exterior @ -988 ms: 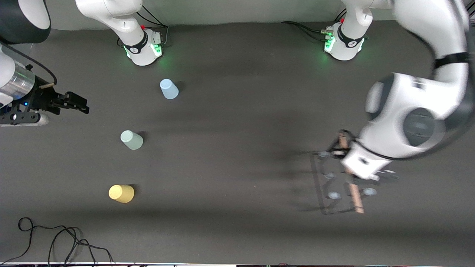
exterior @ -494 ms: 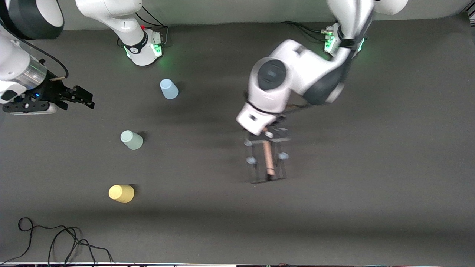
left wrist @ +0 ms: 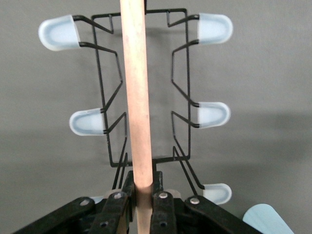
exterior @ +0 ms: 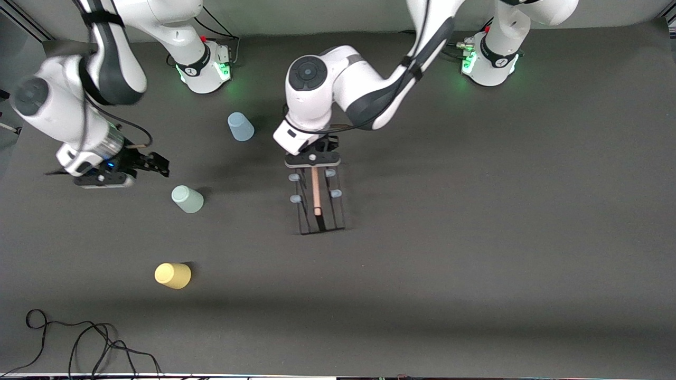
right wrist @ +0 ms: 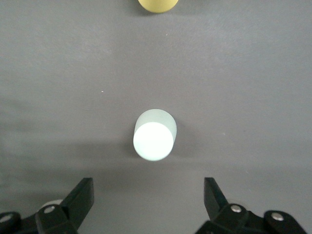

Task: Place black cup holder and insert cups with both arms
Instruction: 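Lower the holder with the left gripper while the right gripper grasps the green cup, then open and withdraw the left gripper while the right gripper lifts the green cup, then lower the green cup onto a holder peg and open the right gripper, then move the right gripper to the yellow cup and grasp it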

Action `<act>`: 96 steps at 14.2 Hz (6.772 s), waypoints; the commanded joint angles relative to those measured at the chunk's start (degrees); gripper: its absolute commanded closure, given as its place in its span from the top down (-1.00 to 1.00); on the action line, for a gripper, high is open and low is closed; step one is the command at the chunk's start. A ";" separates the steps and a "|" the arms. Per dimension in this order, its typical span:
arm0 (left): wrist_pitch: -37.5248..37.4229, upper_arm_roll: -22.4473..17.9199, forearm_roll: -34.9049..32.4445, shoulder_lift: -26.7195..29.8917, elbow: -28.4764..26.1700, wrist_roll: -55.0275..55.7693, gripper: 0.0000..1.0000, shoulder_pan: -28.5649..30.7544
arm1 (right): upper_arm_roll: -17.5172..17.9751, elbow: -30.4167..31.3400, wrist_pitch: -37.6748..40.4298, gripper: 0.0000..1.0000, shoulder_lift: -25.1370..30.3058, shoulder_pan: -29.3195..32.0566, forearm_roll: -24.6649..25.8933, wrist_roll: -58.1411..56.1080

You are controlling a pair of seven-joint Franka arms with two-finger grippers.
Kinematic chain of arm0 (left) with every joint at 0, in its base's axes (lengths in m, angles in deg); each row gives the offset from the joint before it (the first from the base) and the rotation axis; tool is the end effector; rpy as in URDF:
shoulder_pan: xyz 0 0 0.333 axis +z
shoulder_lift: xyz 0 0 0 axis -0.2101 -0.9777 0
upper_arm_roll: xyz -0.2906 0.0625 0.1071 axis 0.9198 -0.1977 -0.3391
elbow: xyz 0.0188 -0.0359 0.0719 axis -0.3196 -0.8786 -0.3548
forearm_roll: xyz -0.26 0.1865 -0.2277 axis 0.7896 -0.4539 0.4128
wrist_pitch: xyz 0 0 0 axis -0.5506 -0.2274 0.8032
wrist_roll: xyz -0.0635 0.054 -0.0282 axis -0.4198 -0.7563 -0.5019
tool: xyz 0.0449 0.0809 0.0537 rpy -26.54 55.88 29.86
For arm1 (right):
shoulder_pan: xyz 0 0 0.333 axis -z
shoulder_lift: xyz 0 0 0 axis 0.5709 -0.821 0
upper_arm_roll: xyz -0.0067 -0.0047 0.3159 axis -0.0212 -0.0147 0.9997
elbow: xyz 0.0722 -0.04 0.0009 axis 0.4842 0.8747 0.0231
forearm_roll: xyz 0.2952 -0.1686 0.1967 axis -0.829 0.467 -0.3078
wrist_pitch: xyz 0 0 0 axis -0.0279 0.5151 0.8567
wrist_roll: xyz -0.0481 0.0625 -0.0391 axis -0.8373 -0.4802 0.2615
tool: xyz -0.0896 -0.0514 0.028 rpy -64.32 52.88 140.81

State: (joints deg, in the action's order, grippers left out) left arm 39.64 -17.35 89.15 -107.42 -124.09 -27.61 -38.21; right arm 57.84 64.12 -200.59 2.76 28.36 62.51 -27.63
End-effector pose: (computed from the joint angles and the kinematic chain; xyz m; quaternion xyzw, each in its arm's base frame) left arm 0.4295 -0.5996 0.3565 0.9964 0.0463 -0.0269 0.0663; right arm 0.4871 0.0044 0.3492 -0.9999 0.0029 -0.0076 0.0059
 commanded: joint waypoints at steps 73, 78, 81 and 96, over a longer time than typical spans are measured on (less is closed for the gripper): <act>-28.73 -3.75 -4.54 34.25 -11.79 -61.76 1.00 50.52 | -13.18 -41.29 36.55 1.00 -13.99 -37.75 -8.13 55.77; -28.73 -3.84 -4.54 34.61 -11.97 -62.46 1.00 51.31 | -28.14 -47.70 36.48 1.00 -20.12 -34.34 -8.56 18.24; -28.73 -4.02 -4.28 34.69 -11.97 -62.55 1.00 51.40 | -27.98 -54.38 34.55 1.00 -28.38 -25.21 -9.53 2.58; -29.17 -4.37 -2.25 34.43 -12.23 -62.72 1.00 52.36 | -27.63 -54.66 2.29 1.00 -53.89 -19.21 -28.86 -16.72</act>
State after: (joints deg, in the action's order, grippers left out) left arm 11.64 -21.71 86.92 -73.43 -136.25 -89.29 13.95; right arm 30.30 11.62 -197.71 -48.47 8.90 36.35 -42.61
